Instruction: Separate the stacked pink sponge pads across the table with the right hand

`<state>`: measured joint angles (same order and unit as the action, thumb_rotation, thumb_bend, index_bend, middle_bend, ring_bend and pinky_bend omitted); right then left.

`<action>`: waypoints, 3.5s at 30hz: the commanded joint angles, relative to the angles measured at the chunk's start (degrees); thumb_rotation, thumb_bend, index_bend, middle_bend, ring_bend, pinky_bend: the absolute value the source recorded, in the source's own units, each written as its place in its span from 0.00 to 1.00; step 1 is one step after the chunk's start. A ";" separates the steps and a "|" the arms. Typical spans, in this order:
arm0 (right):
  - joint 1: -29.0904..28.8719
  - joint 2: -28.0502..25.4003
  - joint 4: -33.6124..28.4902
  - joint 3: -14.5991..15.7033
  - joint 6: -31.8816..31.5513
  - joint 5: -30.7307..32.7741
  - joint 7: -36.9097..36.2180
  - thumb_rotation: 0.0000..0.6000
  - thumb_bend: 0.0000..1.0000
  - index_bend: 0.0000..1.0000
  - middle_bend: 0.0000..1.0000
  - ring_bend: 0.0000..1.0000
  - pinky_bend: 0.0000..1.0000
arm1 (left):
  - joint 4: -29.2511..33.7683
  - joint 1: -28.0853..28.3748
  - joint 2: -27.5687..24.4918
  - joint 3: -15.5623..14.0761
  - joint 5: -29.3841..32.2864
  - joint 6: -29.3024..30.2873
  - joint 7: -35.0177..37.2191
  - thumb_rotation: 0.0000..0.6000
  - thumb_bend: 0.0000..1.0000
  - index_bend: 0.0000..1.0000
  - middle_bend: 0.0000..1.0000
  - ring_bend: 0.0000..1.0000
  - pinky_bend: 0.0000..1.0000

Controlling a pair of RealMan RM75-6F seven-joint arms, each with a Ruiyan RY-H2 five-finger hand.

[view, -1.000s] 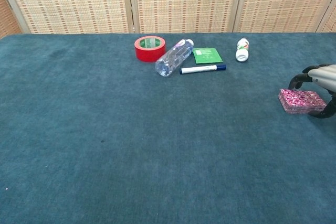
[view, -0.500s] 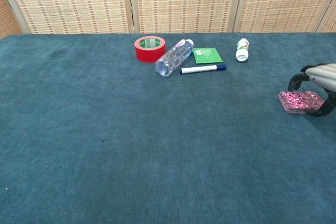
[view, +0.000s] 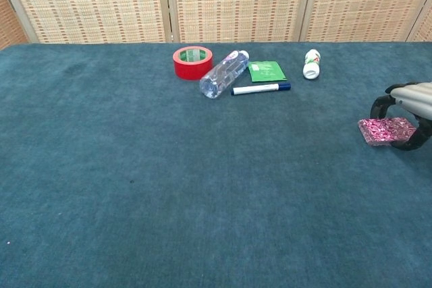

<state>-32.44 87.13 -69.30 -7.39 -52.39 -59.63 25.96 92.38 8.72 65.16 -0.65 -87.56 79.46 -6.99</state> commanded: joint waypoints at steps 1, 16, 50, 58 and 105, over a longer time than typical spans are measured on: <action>-0.02 0.21 0.08 0.00 -0.24 0.01 0.02 1.00 0.24 0.34 0.28 0.05 0.00 | 0.06 0.00 -0.02 -0.07 -0.12 0.01 -0.05 1.00 0.46 0.00 0.00 0.00 0.10; 0.21 0.86 -0.24 -0.07 -2.39 -0.10 0.87 1.00 0.24 0.48 0.36 0.12 0.00 | 0.47 -0.27 -0.30 -0.32 -0.49 0.40 0.07 1.00 0.46 0.00 0.00 0.00 0.10; 0.28 -2.91 -10.80 0.08 -6.96 -2.17 5.94 1.00 0.24 0.65 0.45 0.17 0.00 | 0.72 -0.53 -0.45 -0.45 -0.77 0.79 0.03 1.00 0.45 0.00 0.00 0.00 0.10; -0.61 -1.65 -16.94 1.64 -8.52 -3.55 11.39 1.00 0.24 0.64 0.45 0.17 0.00 | 0.74 -0.58 -0.77 -0.42 -0.87 0.93 0.71 1.00 0.45 0.00 0.00 0.00 0.10; -0.97 -4.30 -6.59 3.17 -1.56 4.34 7.49 1.00 0.24 0.07 0.08 0.00 0.00 | 0.61 -0.36 -0.11 -0.66 -1.04 0.26 -0.76 1.00 0.45 0.00 0.00 0.00 0.10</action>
<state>-33.33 82.46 -76.31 -4.32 -54.26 -55.30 33.78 93.00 8.35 65.05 -1.30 -88.60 79.72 -7.75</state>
